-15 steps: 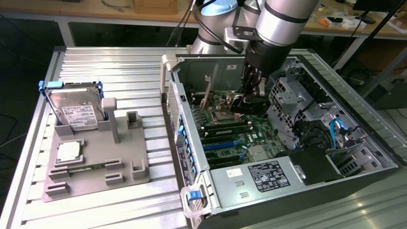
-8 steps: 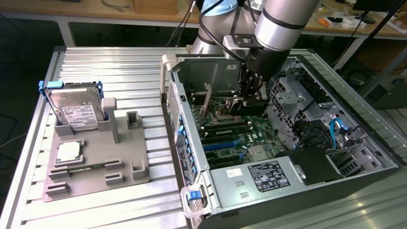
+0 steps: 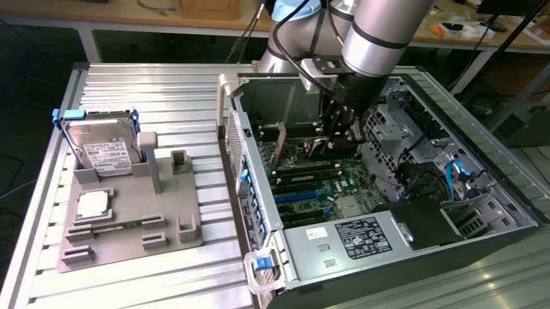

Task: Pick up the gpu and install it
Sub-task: 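Insert the gpu into the slot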

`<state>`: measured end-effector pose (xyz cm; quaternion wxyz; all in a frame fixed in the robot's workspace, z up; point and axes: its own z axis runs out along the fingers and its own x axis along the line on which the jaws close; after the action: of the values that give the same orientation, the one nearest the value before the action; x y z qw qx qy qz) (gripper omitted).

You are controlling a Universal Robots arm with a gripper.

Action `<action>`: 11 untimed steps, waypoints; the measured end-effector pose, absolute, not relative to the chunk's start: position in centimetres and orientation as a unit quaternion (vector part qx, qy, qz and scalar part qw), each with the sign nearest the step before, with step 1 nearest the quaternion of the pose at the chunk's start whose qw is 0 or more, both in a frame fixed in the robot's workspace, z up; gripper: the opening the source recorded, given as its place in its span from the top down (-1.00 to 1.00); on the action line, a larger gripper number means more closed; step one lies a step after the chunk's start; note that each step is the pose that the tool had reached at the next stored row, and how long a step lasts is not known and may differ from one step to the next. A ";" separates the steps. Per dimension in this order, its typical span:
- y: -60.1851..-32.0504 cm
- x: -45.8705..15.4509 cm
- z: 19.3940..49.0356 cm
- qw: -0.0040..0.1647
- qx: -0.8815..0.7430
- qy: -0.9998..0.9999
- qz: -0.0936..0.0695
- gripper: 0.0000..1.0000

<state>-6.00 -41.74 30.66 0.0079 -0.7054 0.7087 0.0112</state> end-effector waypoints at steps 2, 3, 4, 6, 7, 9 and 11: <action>-42.1 -6.0 30.5 0.008 -0.707 0.707 0.011 0.47; -42.3 -6.0 30.5 0.008 -0.707 0.707 0.011 0.47; -42.4 -6.0 30.4 0.007 -0.707 0.707 0.010 0.47; -42.7 -6.0 30.3 0.006 -0.707 0.707 0.009 0.47; -42.8 -6.0 30.3 0.005 -0.707 0.707 0.008 0.47; -43.0 -6.0 30.2 0.002 -0.707 0.707 0.005 0.47; -43.1 -6.0 30.1 0.000 -0.707 0.707 0.003 0.47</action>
<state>-6.01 -43.14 30.14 -0.0001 -0.7070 0.7072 0.0032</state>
